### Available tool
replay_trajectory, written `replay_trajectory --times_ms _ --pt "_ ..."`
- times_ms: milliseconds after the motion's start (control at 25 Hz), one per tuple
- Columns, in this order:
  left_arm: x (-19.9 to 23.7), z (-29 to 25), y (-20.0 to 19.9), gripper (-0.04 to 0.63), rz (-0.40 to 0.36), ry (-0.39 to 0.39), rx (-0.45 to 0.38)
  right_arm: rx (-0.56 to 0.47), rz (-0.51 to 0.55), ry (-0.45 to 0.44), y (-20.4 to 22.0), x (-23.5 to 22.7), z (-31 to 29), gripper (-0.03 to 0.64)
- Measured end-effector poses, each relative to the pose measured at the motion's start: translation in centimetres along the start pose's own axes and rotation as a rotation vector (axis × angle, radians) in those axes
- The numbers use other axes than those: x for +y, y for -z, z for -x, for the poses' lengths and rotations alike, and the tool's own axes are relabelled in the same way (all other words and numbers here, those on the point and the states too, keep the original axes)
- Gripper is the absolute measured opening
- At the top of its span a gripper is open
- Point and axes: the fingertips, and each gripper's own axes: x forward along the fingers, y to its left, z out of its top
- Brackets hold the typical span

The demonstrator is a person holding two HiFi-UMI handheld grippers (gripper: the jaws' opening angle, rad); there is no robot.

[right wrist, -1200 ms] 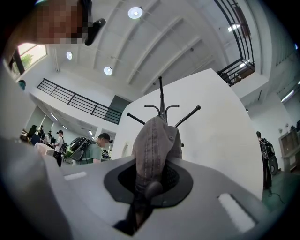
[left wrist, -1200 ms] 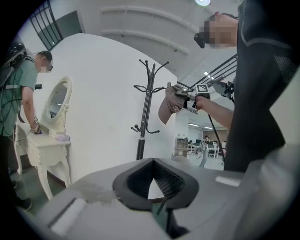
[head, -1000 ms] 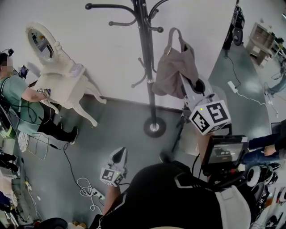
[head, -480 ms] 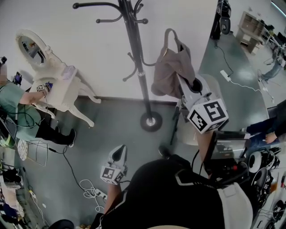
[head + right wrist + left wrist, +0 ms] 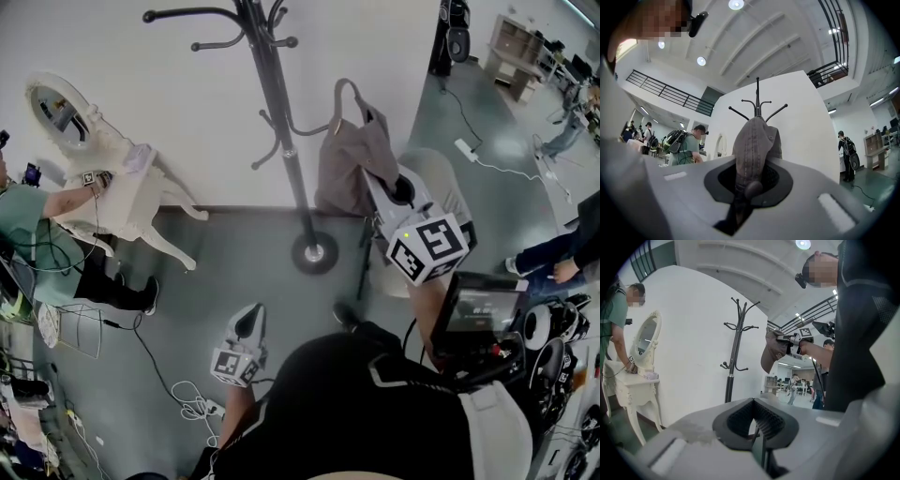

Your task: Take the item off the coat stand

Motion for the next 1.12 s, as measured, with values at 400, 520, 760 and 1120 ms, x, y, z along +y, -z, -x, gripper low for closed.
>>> replay_trajectory --times_ms 400,520,760,1120 --pt "0.3 -0.8 0.4 -0.002 0.003 0.000 0.006 0.037 0.001 0.017 3.1 -0.2 0.7 0.028" --pt "0.8 -1.2 0.1 -0.002 -0.001 -0.009 -0.004 0.044 0.003 0.012 4.0 -0.2 0.7 0.028" --pt "1.0 -1.9 0.1 -0.002 -0.001 -0.006 -0.007 0.070 0.030 -0.005 5.2 0.3 0.7 0.026" --pt "1.3 -2.5 -0.2 -0.002 0.003 -0.004 -0.009 0.081 0.049 -0.008 5.3 0.1 0.5 0.023"
